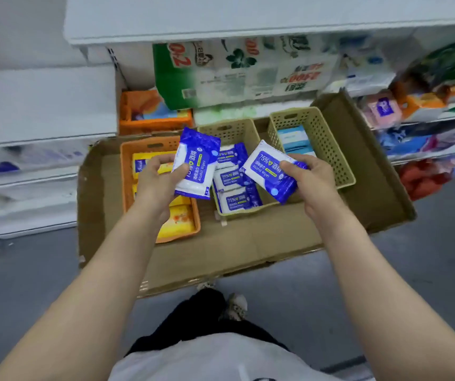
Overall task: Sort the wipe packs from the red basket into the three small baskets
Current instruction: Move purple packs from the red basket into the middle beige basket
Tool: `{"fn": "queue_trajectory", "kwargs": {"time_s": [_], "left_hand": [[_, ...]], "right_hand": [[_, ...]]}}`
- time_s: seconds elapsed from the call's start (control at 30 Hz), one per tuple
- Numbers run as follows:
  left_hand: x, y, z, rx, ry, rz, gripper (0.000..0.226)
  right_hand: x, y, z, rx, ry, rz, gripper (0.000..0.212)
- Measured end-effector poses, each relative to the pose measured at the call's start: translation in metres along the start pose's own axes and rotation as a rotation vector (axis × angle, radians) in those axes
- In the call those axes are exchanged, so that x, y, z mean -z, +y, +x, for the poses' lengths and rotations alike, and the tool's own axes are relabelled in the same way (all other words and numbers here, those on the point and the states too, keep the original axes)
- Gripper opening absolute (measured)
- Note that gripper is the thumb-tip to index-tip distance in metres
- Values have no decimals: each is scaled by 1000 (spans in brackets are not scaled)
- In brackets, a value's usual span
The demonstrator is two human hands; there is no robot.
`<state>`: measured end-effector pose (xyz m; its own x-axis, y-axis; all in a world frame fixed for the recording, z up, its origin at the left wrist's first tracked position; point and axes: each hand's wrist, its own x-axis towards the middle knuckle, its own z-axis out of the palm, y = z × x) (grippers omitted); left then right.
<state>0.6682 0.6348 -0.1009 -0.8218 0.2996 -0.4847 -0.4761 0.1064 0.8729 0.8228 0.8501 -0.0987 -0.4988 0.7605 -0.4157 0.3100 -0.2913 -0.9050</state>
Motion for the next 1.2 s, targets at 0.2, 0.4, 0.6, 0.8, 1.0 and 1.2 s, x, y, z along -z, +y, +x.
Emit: {"fn": "queue_trajectory", "kwargs": {"time_s": [0.2, 0.4, 0.6, 0.8, 1.0, 1.2], "left_hand": [[18, 3, 29, 17, 27, 22, 24], [20, 3, 71, 99, 29, 87, 38], [21, 8, 113, 122, -3, 123, 29], [27, -2, 138, 153, -10, 130, 31], [32, -17, 140, 207, -7, 179, 26], [18, -24, 140, 273, -23, 221, 28]], "right_hand": [[-30, 10, 57, -24, -19, -186, 17], [-55, 28, 100, -28, -63, -420, 22], [-86, 36, 151, -38, -114, -524, 16], [-119, 38, 202, -20, -228, -653, 31], [-142, 62, 218, 260, -298, -1094, 54], [-145, 73, 219, 216, -555, -1226, 51]]}}
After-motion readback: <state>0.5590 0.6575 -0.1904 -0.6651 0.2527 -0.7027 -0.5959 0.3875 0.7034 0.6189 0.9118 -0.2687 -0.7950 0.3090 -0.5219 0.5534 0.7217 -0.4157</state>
